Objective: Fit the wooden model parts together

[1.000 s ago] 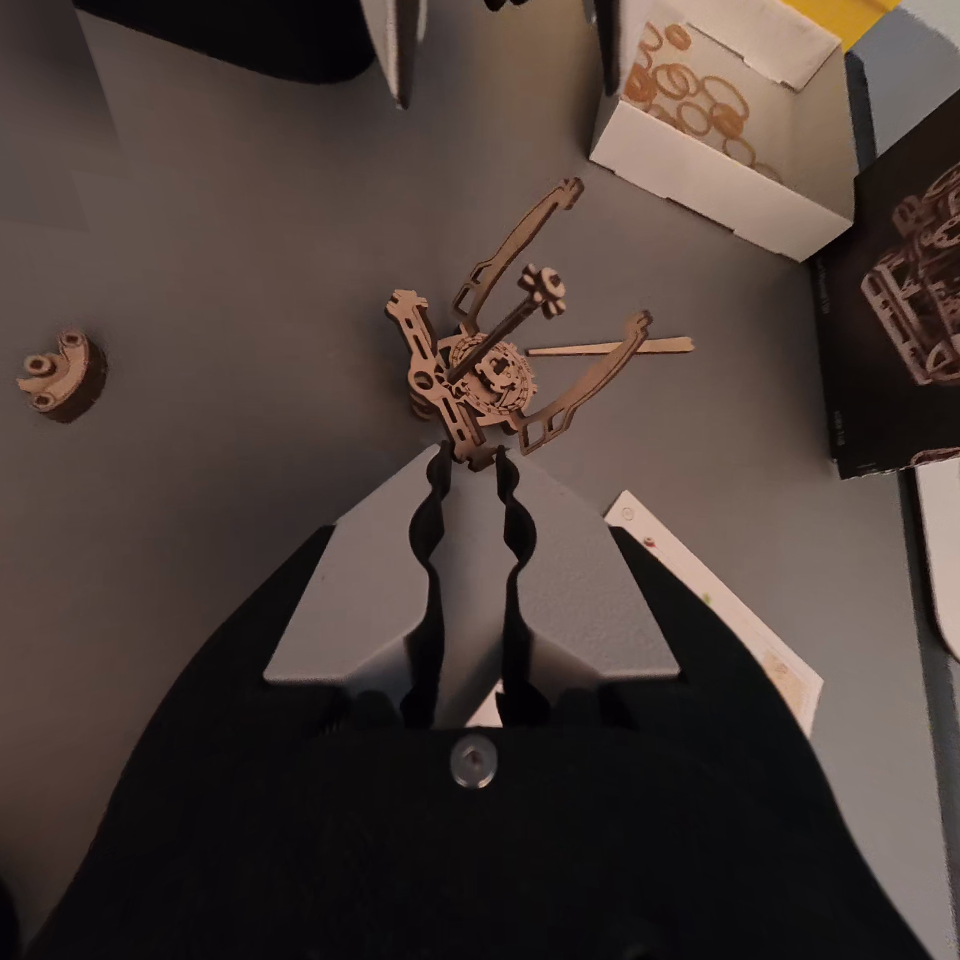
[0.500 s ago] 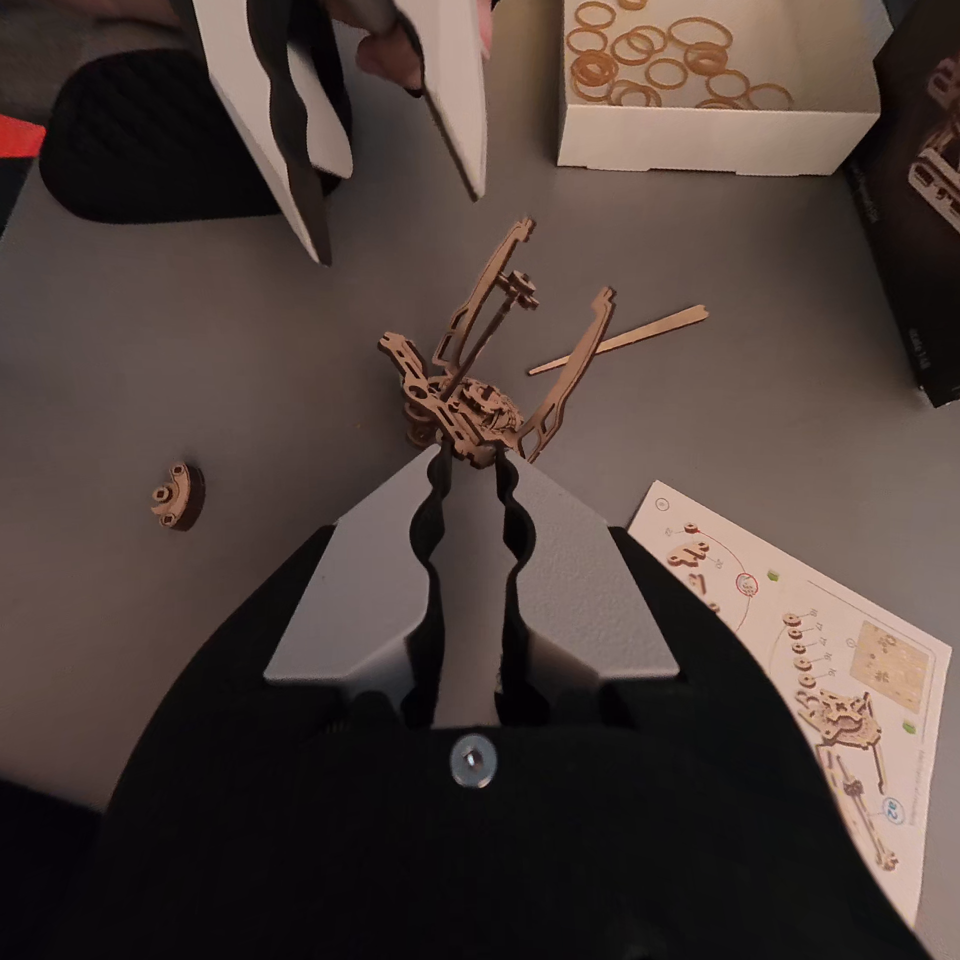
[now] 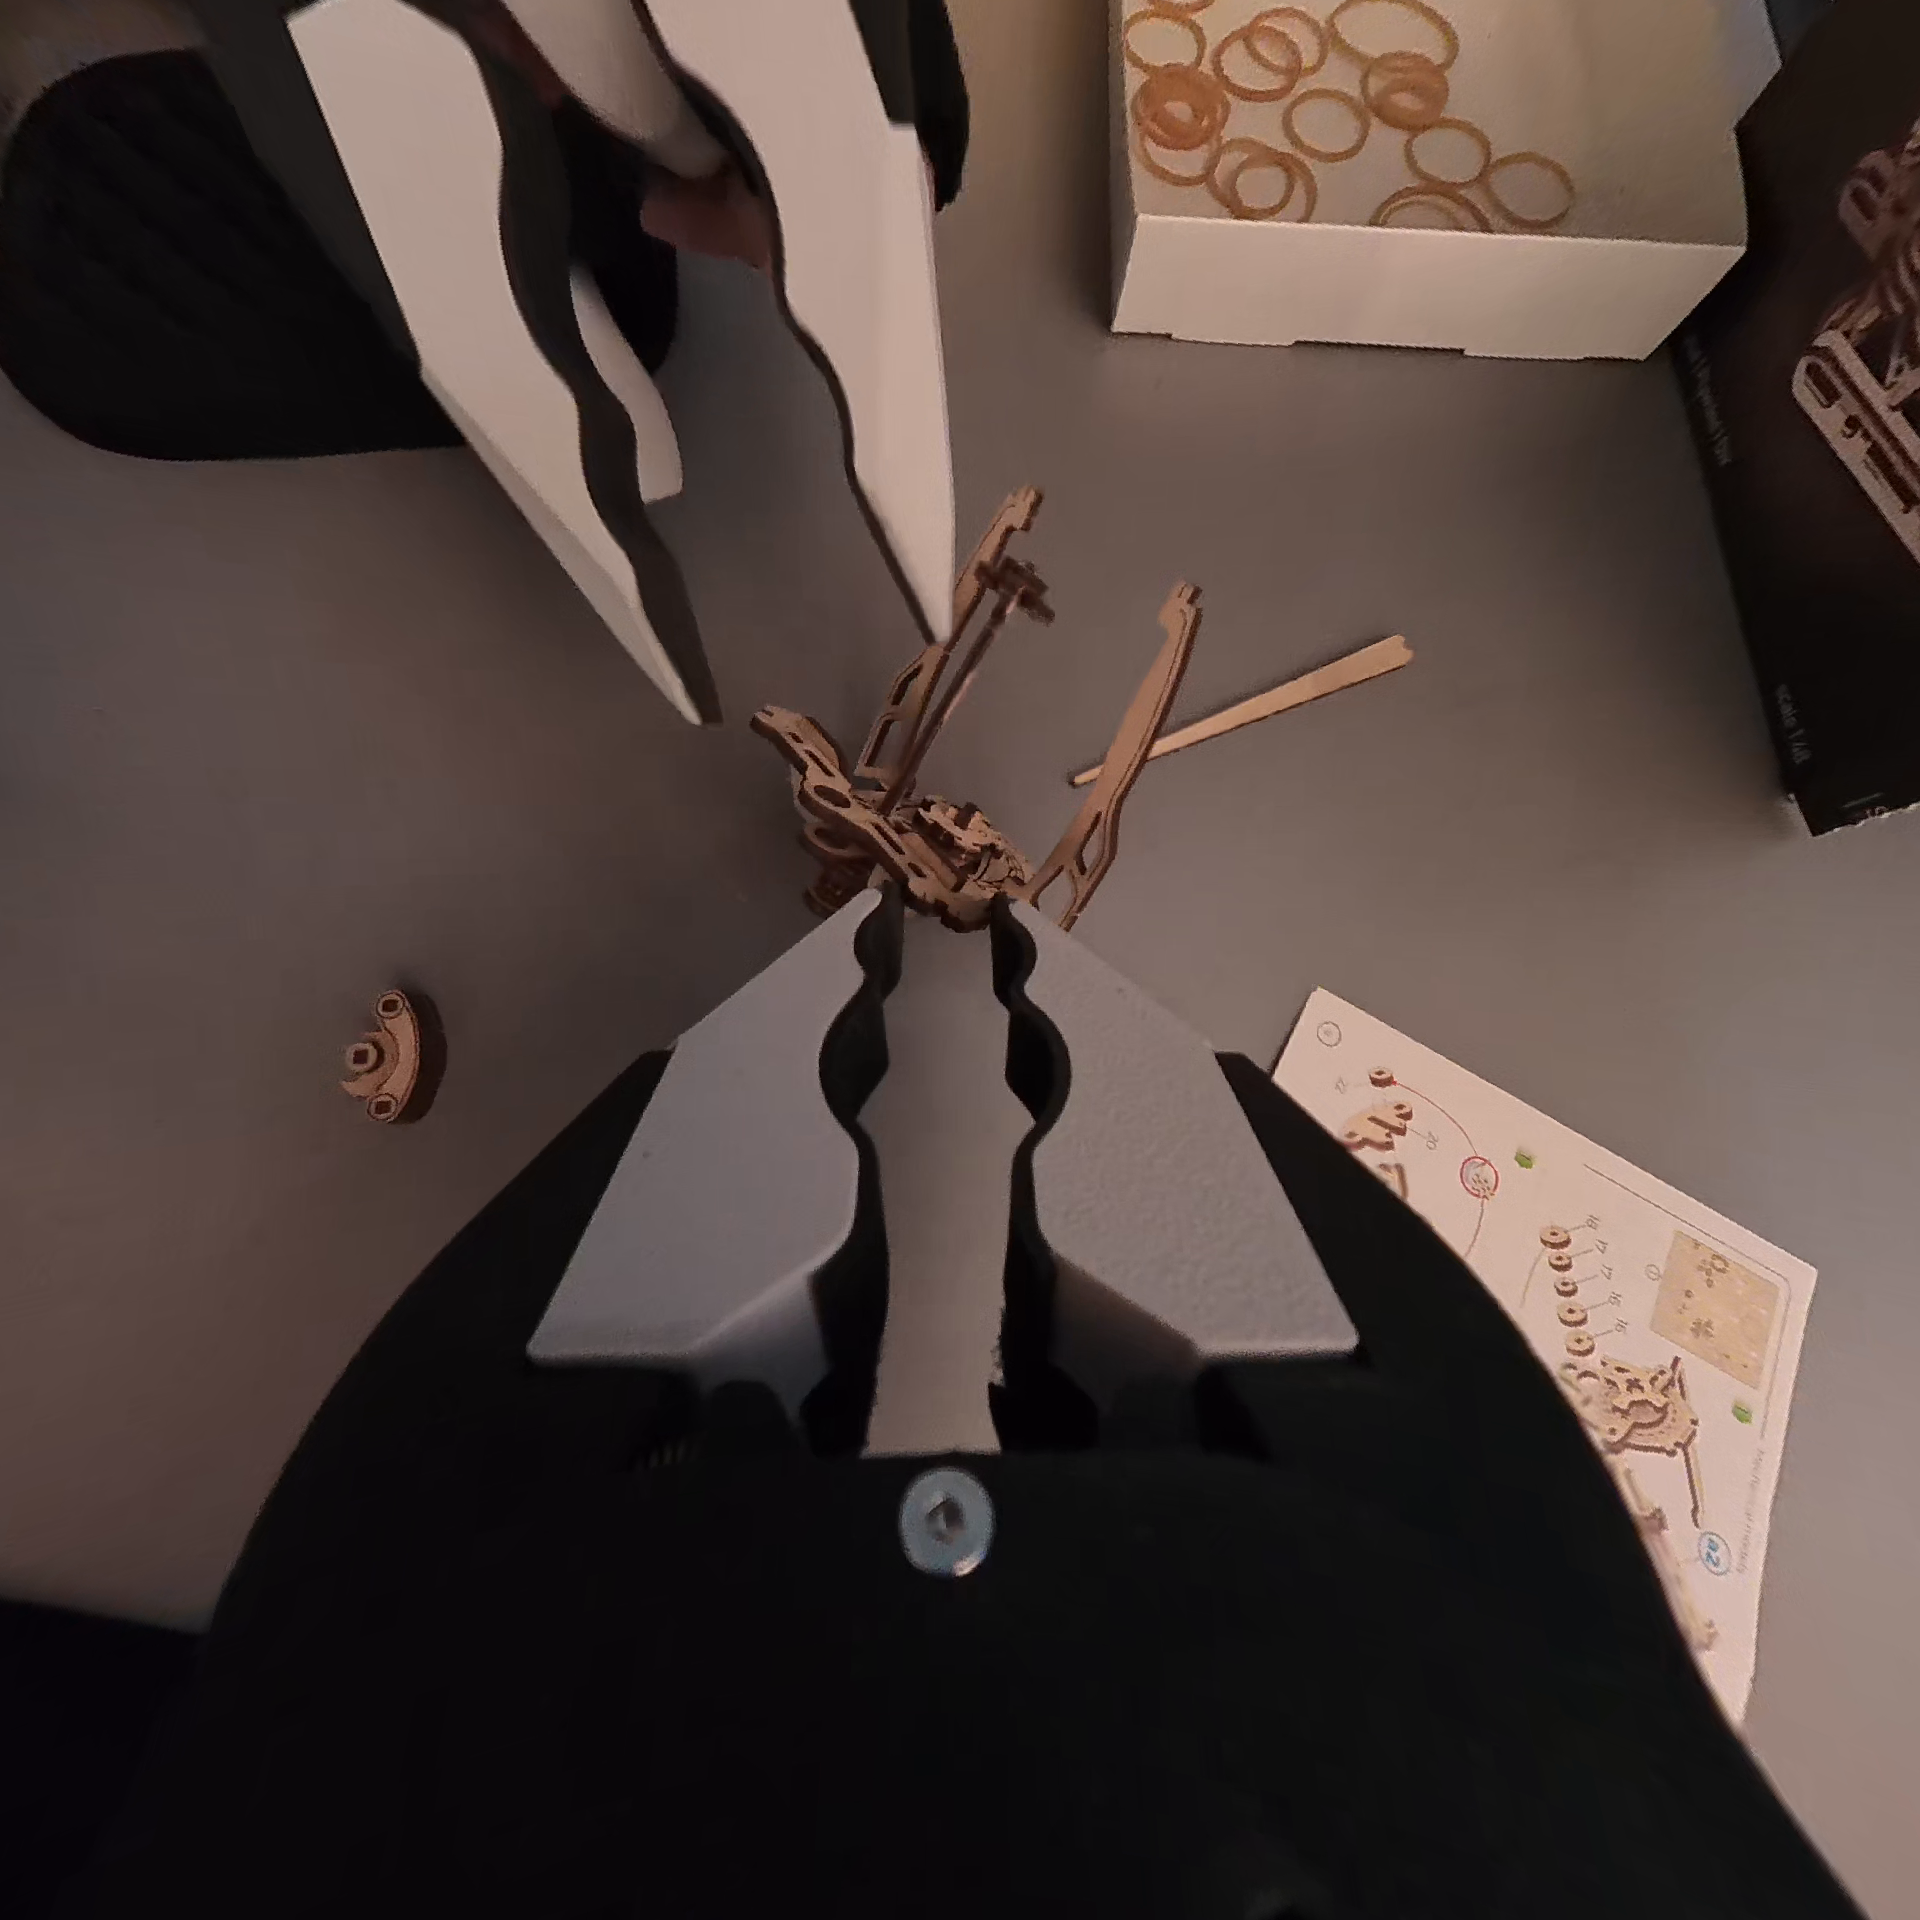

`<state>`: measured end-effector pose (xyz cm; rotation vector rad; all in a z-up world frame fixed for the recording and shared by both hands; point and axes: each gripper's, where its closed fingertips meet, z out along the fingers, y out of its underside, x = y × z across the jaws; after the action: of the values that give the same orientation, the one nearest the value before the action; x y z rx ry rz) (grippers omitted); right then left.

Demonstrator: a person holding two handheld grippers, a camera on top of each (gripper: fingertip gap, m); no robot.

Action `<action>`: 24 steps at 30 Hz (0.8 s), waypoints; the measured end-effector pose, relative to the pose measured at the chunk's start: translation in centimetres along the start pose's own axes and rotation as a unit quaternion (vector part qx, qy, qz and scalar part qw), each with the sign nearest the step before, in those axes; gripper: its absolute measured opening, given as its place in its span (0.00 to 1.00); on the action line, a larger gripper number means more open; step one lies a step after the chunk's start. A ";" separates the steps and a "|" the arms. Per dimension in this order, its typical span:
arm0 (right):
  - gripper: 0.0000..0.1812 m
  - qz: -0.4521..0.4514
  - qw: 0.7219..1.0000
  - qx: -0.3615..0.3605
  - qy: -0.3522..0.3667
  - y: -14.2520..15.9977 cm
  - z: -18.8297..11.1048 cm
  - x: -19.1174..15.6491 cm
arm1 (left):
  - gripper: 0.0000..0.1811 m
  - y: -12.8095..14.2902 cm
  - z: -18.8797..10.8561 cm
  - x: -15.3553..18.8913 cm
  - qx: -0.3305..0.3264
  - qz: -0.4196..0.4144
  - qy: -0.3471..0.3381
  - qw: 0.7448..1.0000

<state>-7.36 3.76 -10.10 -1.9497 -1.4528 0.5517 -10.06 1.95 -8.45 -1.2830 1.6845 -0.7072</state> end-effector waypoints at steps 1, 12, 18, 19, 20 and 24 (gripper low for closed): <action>0.08 -0.011 1.000 -0.002 0.003 -0.1 0.1 -0.1 | 0.21 0.3 0.3 0.2 -0.012 0.010 -0.005 1.000; 0.09 -0.144 0.989 0.016 0.019 -0.1 1.3 -1.2 | 0.23 0.3 0.5 0.5 -0.020 0.055 -0.024 0.998; 0.09 -0.153 0.987 0.041 -0.006 0.5 1.4 -1.7 | 0.25 -1.1 -1.1 0.1 0.012 0.021 0.009 1.000; 0.09 -0.155 0.987 0.043 -0.012 0.7 1.4 -1.9 | 0.24 -1.4 -1.5 -0.1 0.017 0.015 0.011 1.000; 0.10 -0.157 0.986 0.044 -0.015 0.9 1.5 -2.0 | 0.25 -1.6 -1.9 -0.5 0.021 0.010 0.010 1.000; 0.13 -0.172 0.984 0.050 -0.019 1.3 1.3 -2.3 | 0.24 -2.2 -3.3 -2.0 0.039 -0.016 0.000 0.999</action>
<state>-8.05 1.68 -12.06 -1.5722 -1.7048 0.4947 -11.83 2.99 -4.53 -1.2579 1.6235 -0.7843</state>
